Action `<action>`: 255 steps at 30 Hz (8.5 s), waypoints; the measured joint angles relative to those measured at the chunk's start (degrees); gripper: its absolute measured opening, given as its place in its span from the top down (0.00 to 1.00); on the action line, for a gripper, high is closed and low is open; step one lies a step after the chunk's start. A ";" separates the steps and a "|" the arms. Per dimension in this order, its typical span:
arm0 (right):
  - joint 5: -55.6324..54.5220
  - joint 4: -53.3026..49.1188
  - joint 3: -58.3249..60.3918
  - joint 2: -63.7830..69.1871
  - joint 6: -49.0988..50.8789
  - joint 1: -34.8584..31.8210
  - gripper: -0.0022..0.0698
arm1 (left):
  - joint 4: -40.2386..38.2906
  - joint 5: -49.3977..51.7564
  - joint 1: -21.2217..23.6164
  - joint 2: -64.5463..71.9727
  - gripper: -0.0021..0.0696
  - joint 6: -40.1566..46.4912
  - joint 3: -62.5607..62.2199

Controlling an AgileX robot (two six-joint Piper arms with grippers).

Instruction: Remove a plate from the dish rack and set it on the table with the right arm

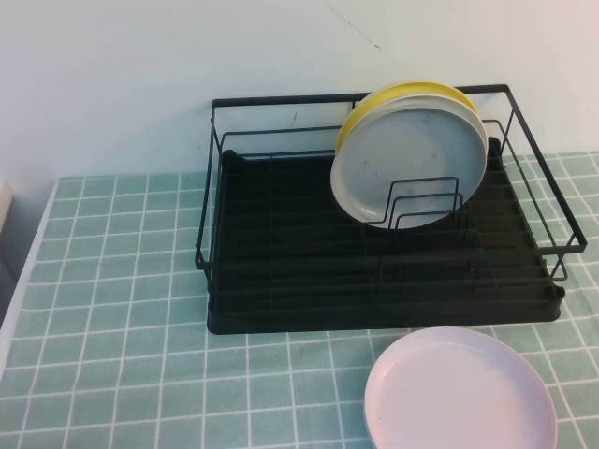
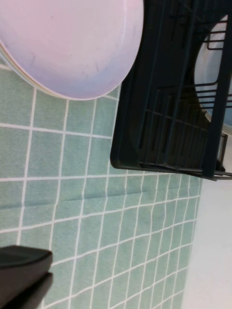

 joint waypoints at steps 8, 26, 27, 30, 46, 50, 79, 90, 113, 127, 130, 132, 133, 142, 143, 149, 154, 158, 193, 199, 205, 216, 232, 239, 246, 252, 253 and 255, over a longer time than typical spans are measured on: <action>0.00 0.00 0.00 0.00 0.00 0.00 0.97 | 0.00 0.00 0.00 0.00 0.98 0.00 0.00; 0.00 0.00 0.00 0.00 0.00 0.00 0.97 | 0.00 0.00 0.00 0.00 0.98 0.14 0.00; 0.00 0.00 0.00 0.00 0.00 0.00 0.97 | 0.00 0.00 0.00 0.00 0.98 0.14 0.00; 0.00 0.00 0.00 0.00 0.00 0.00 0.97 | 0.00 0.00 0.00 0.00 0.98 0.14 0.00; -0.51 0.00 0.00 0.00 0.00 0.00 0.97 | 0.00 0.00 0.00 0.00 0.98 0.14 0.00; -3.76 0.04 0.48 0.00 0.00 0.00 0.97 | 0.00 0.00 0.00 0.00 0.98 0.14 0.00; -56.38 0.17 0.48 0.00 0.93 0.00 0.97 | 0.00 0.00 0.00 0.00 0.98 0.02 0.00; -63.24 1.59 0.48 0.00 1.35 0.00 0.97 | 0.00 0.00 0.00 0.00 0.98 0.15 0.00; 4.02 3.57 -43.01 34.94 -6.34 0.00 0.97 | 0.00 0.00 0.00 0.00 0.98 0.15 0.00; 10.75 31.64 -58.87 70.01 -50.15 0.00 0.97 | 0.00 0.00 0.00 0.00 0.98 0.03 0.00; 9.35 42.50 -60.59 75.46 -61.98 0.00 0.97 | 0.00 0.00 0.00 0.00 0.98 0.03 0.00; 9.10 50.99 -61.88 79.12 -70.98 0.00 0.97 | 0.00 0.00 0.00 0.00 0.98 0.03 0.00; 9.23 55.19 -62.47 80.58 -74.97 0.00 0.97 | 0.00 0.00 0.00 0.00 0.98 0.03 0.00; 16.31 75.66 -70.81 94.76 -98.68 0.00 0.58 | 0.00 0.00 0.00 0.00 0.98 0.03 0.00; 16.30 75.81 -71.48 95.96 -99.10 0.00 0.50 | 0.00 0.00 0.00 0.00 0.98 0.03 0.00; 16.30 74.96 -74.91 101.54 -99.82 0.00 0.31 | 0.00 0.00 0.00 0.00 0.98 0.03 0.00; 12.69 74.25 -76.06 105.28 -101.99 0.87 0.30 | 0.00 0.00 0.00 0.00 0.98 0.14 0.00; 8.56 74.15 -76.30 107.41 -105.27 2.61 0.30 | 0.00 0.00 0.00 0.00 0.98 0.14 0.00; -1.45 93.01 -78.20 112.01 -120.21 5.96 0.94 | 0.00 0.00 0.00 0.00 0.98 0.01 0.00; 0.51 93.83 -78.83 108.78 -120.42 5.96 0.94 | 0.00 0.00 0.00 0.00 0.98 0.01 0.00; 1.14 94.19 -78.93 102.69 -117.74 5.96 0.95 | 0.00 0.00 0.00 0.00 0.98 0.01 0.00; 3.50 79.89 -78.93 85.26 -84.47 5.96 0.96 | 0.00 0.00 0.00 0.00 0.98 0.01 0.00; 43.06 29.04 -70.47 78.21 -33.69 5.14 0.96 | 0.00 0.00 0.00 0.00 0.98 0.01 0.00; 29.31 27.42 -54.37 78.47 -32.74 5.14 0.96 | 0.00 0.00 0.00 0.00 0.98 0.01 0.00; 20.04 27.58 -51.42 85.92 -35.14 5.03 0.96 | 0.00 0.00 0.00 0.00 0.98 0.01 0.00; 20.06 28.21 -52.22 93.22 -35.29 5.03 0.91 | 0.00 0.00 0.00 0.00 0.98 0.01 0.00; 20.02 28.33 -52.22 94.23 -35.29 5.03 0.89 | 0.00 0.00 0.00 0.00 0.98 0.01 0.00; 19.89 28.33 -52.22 95.76 -35.29 5.03 0.81 | 0.00 0.00 0.00 0.00 0.98 0.01 0.00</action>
